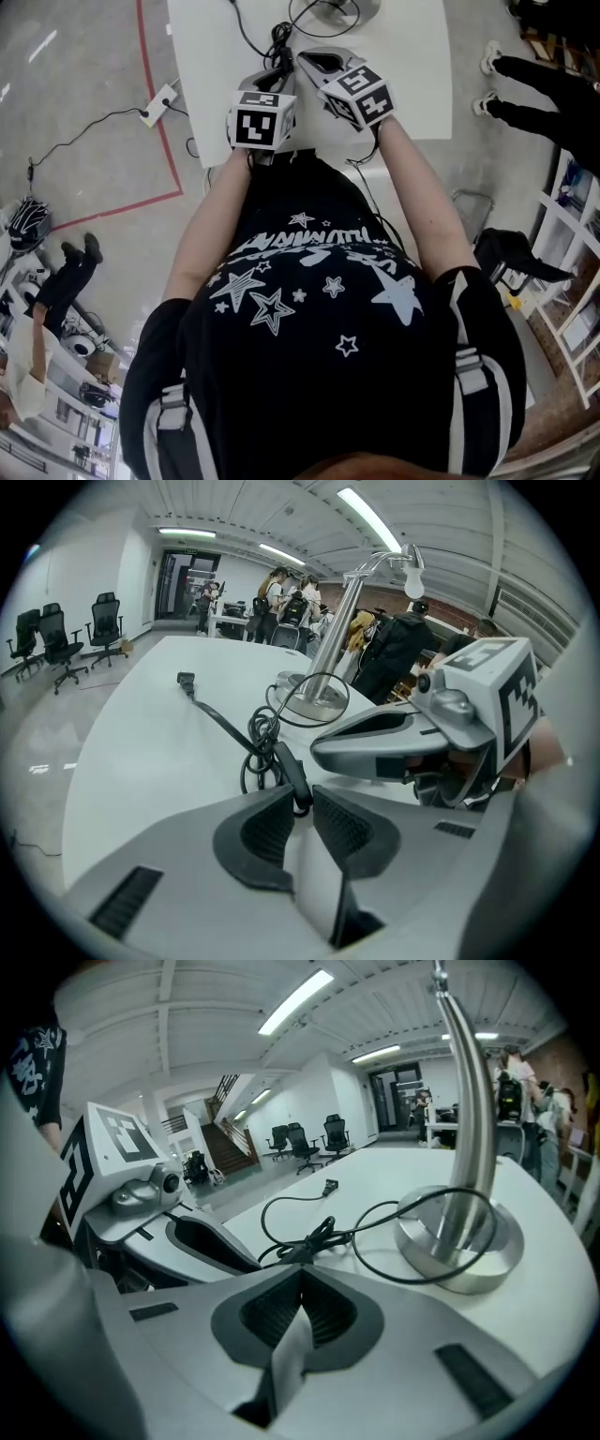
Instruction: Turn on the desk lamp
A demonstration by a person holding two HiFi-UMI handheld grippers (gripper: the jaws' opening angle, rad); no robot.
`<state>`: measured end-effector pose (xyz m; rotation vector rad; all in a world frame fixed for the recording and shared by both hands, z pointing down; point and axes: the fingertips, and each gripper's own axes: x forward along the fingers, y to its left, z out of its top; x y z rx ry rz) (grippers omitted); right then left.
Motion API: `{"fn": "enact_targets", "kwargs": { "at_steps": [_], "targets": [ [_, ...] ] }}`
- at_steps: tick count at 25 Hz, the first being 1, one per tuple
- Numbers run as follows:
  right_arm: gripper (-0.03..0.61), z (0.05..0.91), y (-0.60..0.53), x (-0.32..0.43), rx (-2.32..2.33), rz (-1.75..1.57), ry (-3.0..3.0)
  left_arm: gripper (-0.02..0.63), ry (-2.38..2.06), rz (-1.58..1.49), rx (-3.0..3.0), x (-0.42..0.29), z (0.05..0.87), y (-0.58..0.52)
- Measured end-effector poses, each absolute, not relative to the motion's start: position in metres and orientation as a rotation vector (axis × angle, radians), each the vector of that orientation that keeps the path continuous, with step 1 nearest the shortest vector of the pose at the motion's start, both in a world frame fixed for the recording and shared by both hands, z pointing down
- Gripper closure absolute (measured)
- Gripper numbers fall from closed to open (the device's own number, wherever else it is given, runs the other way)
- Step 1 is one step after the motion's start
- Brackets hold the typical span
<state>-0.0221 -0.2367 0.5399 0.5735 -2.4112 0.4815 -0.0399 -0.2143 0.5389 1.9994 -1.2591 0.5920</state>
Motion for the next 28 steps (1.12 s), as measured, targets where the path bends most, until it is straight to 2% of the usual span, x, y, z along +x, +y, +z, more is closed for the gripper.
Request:
{"fn": "enact_targets", "kwargs": {
  "at_steps": [28],
  "targets": [
    [0.575,0.551,-0.24,-0.039,0.411,0.547,-2.377,0.54,-1.14,0.613,2.012,-0.042,0.539,-0.217]
  ]
}}
